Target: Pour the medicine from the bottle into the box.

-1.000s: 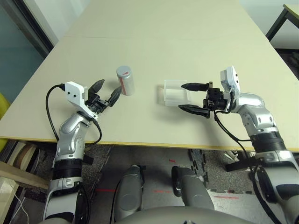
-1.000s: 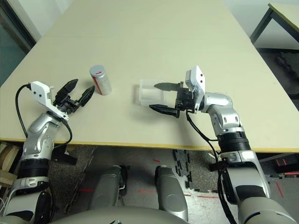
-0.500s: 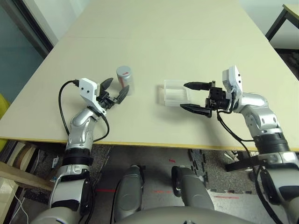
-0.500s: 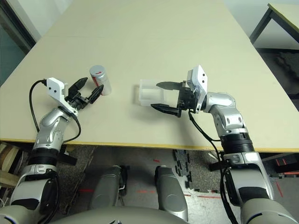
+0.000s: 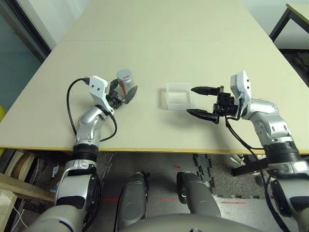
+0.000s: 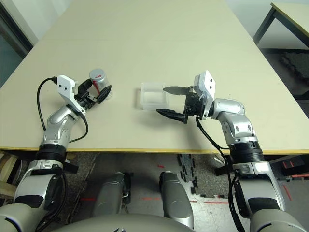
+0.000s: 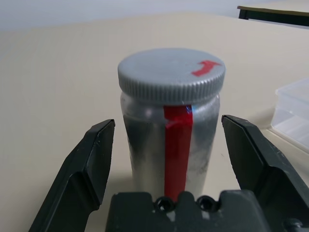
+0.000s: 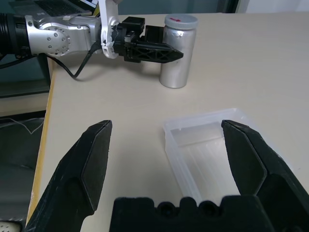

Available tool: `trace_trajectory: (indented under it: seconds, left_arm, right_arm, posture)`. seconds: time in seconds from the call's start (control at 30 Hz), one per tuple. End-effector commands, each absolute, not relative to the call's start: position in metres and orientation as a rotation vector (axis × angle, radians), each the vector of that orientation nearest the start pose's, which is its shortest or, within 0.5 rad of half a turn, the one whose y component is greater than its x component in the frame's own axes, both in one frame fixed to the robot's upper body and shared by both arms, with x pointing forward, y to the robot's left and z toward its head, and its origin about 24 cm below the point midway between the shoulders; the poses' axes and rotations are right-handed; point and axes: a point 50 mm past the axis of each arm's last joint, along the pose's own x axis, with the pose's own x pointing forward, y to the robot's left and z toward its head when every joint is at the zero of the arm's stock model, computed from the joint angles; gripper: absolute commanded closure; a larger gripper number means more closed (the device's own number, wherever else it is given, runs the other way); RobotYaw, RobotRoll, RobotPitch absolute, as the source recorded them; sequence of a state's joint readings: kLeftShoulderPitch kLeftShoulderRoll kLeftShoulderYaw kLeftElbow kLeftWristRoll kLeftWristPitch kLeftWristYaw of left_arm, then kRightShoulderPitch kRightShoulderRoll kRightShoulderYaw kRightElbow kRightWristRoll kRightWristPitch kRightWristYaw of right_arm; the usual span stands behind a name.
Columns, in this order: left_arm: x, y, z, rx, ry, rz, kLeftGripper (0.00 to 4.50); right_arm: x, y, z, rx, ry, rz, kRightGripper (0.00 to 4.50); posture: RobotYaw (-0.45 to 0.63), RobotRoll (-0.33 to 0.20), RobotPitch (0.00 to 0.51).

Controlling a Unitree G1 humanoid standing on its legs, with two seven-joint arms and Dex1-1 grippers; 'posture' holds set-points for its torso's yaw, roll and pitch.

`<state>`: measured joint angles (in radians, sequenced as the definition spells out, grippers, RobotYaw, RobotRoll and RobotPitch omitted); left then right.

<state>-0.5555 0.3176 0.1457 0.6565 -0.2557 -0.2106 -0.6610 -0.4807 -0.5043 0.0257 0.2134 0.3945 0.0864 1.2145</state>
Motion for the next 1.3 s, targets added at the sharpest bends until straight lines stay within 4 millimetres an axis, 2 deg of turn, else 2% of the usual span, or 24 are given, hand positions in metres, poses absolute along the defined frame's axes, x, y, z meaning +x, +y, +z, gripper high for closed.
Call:
trace_trajectory:
  seconds: [0.03, 0.53, 1.2, 1.3]
  left_arm:
    - [0.349, 0.201, 0.094, 0.051, -0.153, -0.474, 0.06]
    - [0.360, 0.193, 0.090, 0.046, -0.157, -0.404, 0.06]
    - [0.372, 0.177, 0.089, 0.039, -0.136, -0.415, 0.06]
    - [0.372, 0.176, 0.090, 0.041, -0.135, -0.420, 0.69]
  right_arm:
    - [0.301, -0.180, 0.140, -0.212, -0.094, 1.227, 0.00]
    - [0.301, -0.180, 0.139, -0.214, -0.098, 1.215, 0.00]
    - [0.299, -0.181, 0.131, -0.212, -0.098, 1.205, 0.00]
    - [0.299, -0.181, 0.130, -0.212, -0.098, 1.204, 0.00]
  posture:
    - [-0.12, 0.000, 0.110]
    - [-0.13, 0.000, 0.107]
    - [-0.14, 0.000, 0.108]
    - [-0.14, 0.000, 0.108]
